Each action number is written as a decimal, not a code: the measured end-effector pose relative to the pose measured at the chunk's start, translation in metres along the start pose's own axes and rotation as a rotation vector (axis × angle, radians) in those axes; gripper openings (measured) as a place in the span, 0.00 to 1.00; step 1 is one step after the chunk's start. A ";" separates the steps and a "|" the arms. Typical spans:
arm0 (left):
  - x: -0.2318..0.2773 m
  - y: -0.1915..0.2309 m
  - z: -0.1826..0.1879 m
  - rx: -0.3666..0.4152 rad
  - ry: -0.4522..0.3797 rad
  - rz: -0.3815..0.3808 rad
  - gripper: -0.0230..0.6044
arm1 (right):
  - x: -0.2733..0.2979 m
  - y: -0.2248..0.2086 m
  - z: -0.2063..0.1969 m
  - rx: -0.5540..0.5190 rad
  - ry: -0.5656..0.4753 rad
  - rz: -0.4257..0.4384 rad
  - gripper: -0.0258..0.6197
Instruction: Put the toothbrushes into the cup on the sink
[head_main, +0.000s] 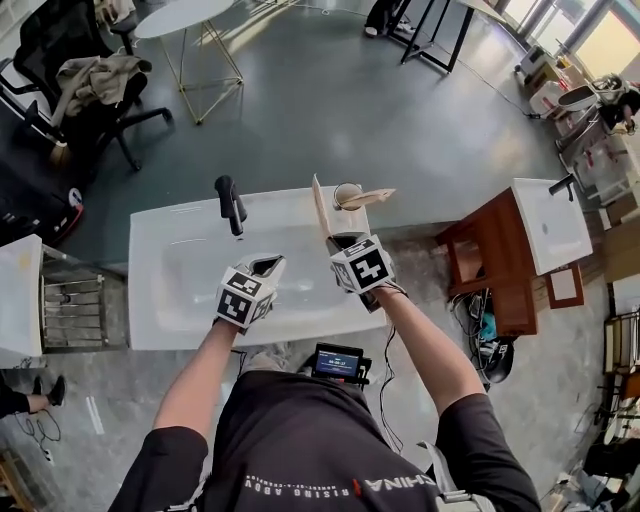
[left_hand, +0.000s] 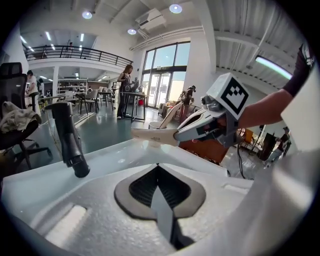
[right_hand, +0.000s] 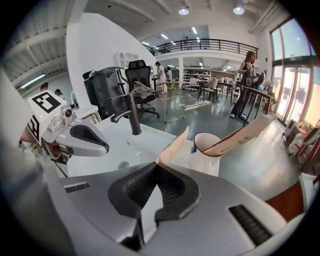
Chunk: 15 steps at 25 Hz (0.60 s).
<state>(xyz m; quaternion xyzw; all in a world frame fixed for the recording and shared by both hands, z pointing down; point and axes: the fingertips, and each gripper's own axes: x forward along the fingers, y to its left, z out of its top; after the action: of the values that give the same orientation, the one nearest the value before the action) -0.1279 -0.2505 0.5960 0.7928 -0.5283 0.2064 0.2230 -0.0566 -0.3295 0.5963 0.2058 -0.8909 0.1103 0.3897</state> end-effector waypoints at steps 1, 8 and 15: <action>0.001 -0.004 0.003 0.009 -0.005 -0.004 0.05 | -0.007 0.000 -0.001 -0.025 0.006 -0.005 0.06; 0.009 -0.029 0.022 0.062 -0.026 -0.033 0.05 | -0.055 -0.004 0.008 0.020 -0.036 0.025 0.06; 0.009 -0.045 0.047 0.093 -0.068 -0.040 0.05 | -0.088 -0.005 0.020 0.171 -0.096 0.087 0.06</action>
<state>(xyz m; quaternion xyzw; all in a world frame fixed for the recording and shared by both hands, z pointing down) -0.0782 -0.2684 0.5571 0.8192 -0.5097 0.1991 0.1716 -0.0136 -0.3163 0.5178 0.2046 -0.9039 0.1928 0.3225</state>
